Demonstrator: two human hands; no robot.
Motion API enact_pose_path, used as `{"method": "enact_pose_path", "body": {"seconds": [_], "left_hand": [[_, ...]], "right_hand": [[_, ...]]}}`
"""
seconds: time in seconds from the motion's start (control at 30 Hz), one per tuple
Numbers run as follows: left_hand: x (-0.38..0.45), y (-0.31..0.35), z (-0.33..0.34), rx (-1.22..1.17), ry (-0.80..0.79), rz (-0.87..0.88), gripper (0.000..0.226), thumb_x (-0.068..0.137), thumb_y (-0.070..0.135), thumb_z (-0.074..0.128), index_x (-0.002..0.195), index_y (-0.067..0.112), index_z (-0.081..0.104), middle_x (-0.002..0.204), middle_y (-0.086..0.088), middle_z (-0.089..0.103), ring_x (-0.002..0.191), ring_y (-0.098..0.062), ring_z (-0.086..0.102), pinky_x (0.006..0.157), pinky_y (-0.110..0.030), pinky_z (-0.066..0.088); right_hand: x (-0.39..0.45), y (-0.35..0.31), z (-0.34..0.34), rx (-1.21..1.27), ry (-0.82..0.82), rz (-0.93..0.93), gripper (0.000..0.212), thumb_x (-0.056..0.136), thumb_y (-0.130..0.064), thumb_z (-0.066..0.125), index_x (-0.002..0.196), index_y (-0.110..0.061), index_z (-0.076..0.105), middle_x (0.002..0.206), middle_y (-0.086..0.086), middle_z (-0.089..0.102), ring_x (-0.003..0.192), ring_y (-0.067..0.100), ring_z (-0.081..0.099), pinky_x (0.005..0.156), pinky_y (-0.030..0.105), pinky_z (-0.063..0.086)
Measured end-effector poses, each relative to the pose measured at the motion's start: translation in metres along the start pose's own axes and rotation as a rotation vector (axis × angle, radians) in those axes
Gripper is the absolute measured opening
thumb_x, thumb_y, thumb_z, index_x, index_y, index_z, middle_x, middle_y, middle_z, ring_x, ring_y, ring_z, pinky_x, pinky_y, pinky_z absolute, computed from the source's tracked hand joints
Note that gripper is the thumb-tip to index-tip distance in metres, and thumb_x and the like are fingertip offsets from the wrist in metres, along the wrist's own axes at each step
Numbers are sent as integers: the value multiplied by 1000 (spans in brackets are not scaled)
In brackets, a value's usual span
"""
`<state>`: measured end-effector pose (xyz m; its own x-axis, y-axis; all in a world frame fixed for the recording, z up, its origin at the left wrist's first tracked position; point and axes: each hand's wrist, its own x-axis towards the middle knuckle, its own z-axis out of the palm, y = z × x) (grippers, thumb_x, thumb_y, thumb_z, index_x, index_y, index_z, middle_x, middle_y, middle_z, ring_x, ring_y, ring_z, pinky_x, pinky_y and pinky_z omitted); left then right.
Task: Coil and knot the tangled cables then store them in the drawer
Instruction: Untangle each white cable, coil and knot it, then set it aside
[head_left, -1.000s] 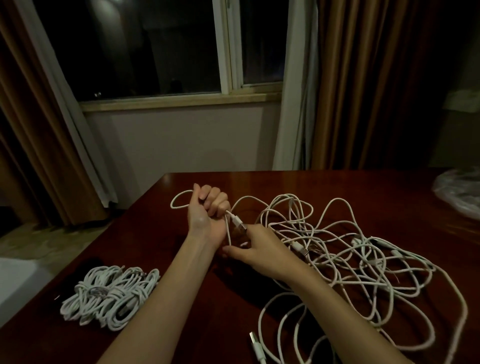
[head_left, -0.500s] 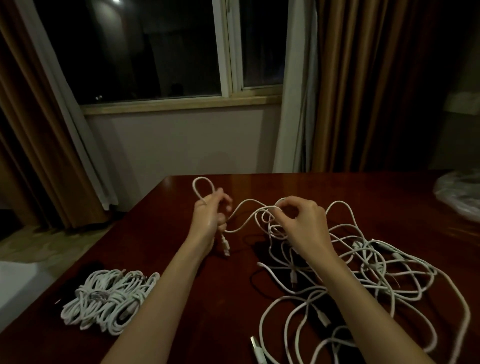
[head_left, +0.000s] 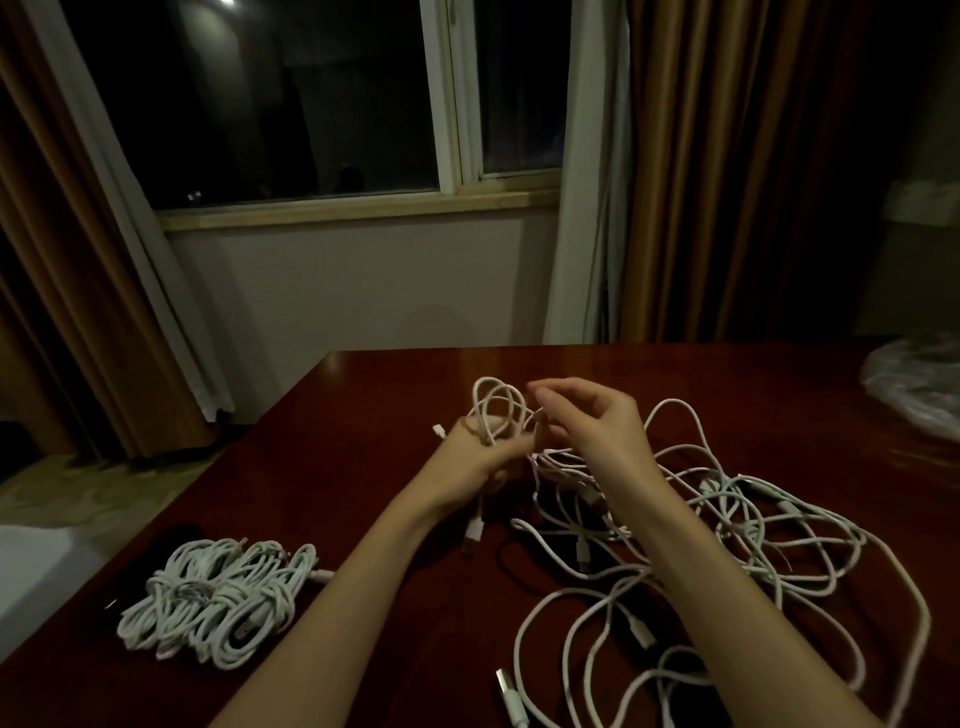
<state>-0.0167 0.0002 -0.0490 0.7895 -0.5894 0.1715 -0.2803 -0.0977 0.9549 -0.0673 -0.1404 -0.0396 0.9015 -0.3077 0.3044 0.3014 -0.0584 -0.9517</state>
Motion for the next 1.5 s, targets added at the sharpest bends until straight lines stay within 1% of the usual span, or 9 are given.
{"method": "enact_pose_path", "body": {"seconds": [0.23, 0.37, 0.53, 0.7, 0.8, 0.93, 1.13, 1.37, 1.5], "left_hand": [[8, 3, -13, -558, 158, 4, 36, 91, 33, 48, 60, 15, 44, 40, 6, 26, 34, -3, 25, 31, -12, 22], [4, 8, -21, -819, 63, -45, 33, 86, 32, 49, 56, 18, 55, 35, 9, 24, 31, -2, 22, 27, -10, 17], [4, 0, -18, -396, 113, -84, 36, 80, 31, 60, 109, 12, 66, 39, 10, 27, 32, -1, 21, 31, -12, 19], [-1, 2, -5, -108, 51, -66, 25, 92, 32, 60, 73, 15, 61, 43, 10, 40, 36, -5, 33, 43, -18, 27], [1, 2, -6, -96, 148, -79, 30, 93, 30, 60, 66, 19, 54, 41, 7, 32, 34, -7, 26, 42, -21, 23], [9, -3, -10, -376, 407, -72, 32, 97, 15, 50, 65, 15, 44, 35, 6, 27, 30, -6, 23, 32, -16, 20], [13, -5, -24, -836, 591, -21, 32, 96, 14, 52, 67, 18, 39, 39, 8, 31, 29, -2, 23, 30, -13, 19], [12, -6, -1, -416, 252, -34, 26, 82, 25, 72, 97, 7, 60, 88, -8, 72, 67, -17, 66, 54, -25, 50], [11, -5, 5, -310, 363, 9, 14, 98, 22, 54, 92, 9, 58, 82, -8, 71, 71, -22, 68, 56, -32, 54]], "right_hand": [[-2, 17, 8, -556, -230, -27, 44, 97, -14, 53, 139, -21, 46, 139, -6, 52, 128, 8, 46, 99, 19, 37], [-2, 21, 5, -707, -142, -85, 36, 96, -17, 55, 133, -18, 53, 124, -2, 59, 114, 12, 56, 91, 22, 45], [-1, 16, 0, -477, -35, -131, 18, 95, -19, 59, 102, -16, 74, 76, -9, 69, 71, 4, 64, 62, 17, 50], [-4, 15, 9, -467, -84, -213, 25, 94, -17, 59, 112, -29, 71, 94, -7, 74, 88, 5, 68, 79, 32, 57], [-5, 14, 10, -441, -52, -226, 34, 91, -23, 64, 124, -28, 62, 98, -9, 73, 93, 2, 66, 82, 25, 55], [-4, 18, 9, -450, -149, -67, 21, 88, -20, 69, 107, -22, 60, 79, -6, 69, 75, 4, 66, 72, 26, 54], [-1, 19, 3, -692, -144, -166, 14, 93, -19, 62, 103, -18, 71, 95, -9, 68, 86, 1, 62, 72, 12, 47], [-2, 12, 6, -509, -63, -237, 15, 89, -16, 67, 100, -22, 74, 85, -13, 71, 80, 0, 66, 72, 18, 55], [-6, 10, 11, -439, -40, -230, 9, 85, -17, 71, 93, -20, 67, 84, -10, 70, 76, 1, 68, 67, 20, 57]]}}
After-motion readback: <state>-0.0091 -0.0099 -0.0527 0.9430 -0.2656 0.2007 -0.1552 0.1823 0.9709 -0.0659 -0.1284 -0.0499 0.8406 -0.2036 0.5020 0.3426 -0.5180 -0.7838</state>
